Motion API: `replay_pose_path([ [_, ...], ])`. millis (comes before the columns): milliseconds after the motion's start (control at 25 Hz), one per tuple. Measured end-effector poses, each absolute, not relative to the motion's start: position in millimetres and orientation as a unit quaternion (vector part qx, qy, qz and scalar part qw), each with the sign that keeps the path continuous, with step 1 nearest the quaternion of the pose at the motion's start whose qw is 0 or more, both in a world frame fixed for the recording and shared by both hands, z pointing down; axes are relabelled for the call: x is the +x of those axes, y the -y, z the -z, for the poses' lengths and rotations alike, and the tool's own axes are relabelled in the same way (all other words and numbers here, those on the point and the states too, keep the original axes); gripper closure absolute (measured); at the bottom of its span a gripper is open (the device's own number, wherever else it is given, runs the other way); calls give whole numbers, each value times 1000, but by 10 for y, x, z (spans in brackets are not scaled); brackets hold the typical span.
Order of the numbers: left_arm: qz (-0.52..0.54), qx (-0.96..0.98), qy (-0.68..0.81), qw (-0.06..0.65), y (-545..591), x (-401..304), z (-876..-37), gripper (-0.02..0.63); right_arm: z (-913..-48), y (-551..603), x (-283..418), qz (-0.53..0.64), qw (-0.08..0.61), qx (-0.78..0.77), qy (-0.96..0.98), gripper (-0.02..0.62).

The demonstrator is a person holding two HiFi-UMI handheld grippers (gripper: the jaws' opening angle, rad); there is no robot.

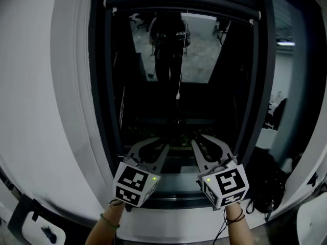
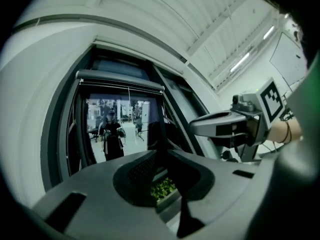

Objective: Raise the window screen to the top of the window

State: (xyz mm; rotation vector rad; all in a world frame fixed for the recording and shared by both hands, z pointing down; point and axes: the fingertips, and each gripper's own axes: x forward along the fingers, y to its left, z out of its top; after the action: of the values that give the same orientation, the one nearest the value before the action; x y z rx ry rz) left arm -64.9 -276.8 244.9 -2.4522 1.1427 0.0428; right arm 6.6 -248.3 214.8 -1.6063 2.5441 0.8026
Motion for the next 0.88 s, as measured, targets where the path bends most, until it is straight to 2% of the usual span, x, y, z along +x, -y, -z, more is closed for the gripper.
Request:
replay_pose_path([
  [400, 15, -901, -424, 94, 1846, -523, -3685, 541, -3322, 1704, 244, -170, -24, -532, -829, 543],
  [880, 41, -897, -439, 7, 125, -85, -4619, 541, -4268, 146, 600, -70, -1, -519, -852, 543],
])
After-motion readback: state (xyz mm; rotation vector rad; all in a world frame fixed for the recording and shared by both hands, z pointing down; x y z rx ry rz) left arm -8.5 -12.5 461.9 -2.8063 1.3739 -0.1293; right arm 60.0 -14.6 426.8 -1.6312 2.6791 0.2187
